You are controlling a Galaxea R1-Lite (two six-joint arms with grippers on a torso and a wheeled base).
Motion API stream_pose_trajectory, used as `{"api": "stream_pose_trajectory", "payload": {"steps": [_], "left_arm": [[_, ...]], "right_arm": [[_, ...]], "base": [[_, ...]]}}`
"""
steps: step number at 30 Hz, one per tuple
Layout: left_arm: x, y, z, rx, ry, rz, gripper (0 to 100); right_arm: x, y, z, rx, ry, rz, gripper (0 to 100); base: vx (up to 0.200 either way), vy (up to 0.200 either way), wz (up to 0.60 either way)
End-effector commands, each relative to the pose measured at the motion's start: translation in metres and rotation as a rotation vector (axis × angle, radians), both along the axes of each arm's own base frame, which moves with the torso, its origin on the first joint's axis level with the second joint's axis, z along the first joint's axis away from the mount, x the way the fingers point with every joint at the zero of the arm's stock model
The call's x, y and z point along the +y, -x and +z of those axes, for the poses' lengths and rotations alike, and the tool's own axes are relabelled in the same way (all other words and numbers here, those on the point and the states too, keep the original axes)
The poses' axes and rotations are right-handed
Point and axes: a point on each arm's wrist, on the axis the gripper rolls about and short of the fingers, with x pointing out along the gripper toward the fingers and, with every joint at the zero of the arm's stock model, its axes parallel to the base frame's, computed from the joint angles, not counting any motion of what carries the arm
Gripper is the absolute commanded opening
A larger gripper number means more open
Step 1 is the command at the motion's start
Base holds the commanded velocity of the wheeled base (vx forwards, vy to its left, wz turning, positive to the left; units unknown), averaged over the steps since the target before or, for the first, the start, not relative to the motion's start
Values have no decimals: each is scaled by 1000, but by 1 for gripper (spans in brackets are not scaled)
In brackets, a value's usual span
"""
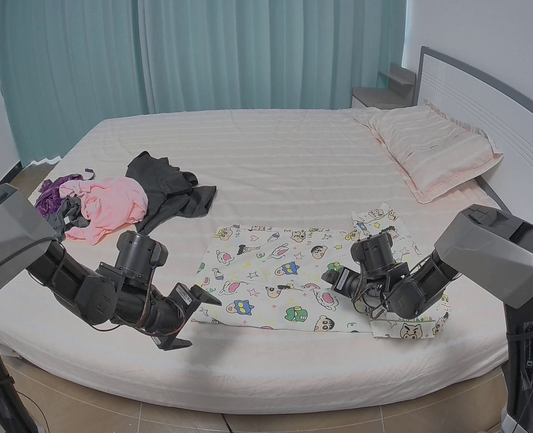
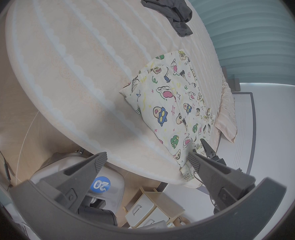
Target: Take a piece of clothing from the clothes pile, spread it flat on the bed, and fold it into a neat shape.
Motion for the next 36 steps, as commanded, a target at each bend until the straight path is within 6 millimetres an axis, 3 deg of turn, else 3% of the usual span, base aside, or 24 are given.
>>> {"api": "stream_pose_trajectory", "payload": {"steps": [1, 9, 15, 27, 31, 36], "left_arm": [[-1, 0, -1, 3, -4, -2, 100], [-3, 1, -2, 0, -15, -1, 100], [-3, 1, -2, 0, -15, -2, 100], [-3, 1, -3, 2, -17, -2, 100], [-3, 2, -3, 4, -17, -2, 100], [-3, 2, -3, 4, -17, -2, 100]], "right_arm": [[-2, -9, -7, -2, 12, -2, 100], [-5, -10, -5, -6, 17, -5, 100], [-6, -7, 12, -32, -5, 6, 100], [-20, 34, 40, 4, -29, 82, 100], [-40, 59, 52, 35, -51, 105, 100], [-78, 72, 43, 113, -66, 81, 100]], "base": [[0, 0, 0], [0, 0, 0], [0, 0, 0], [0, 0, 0], [0, 0, 0], [0, 0, 0]]}}
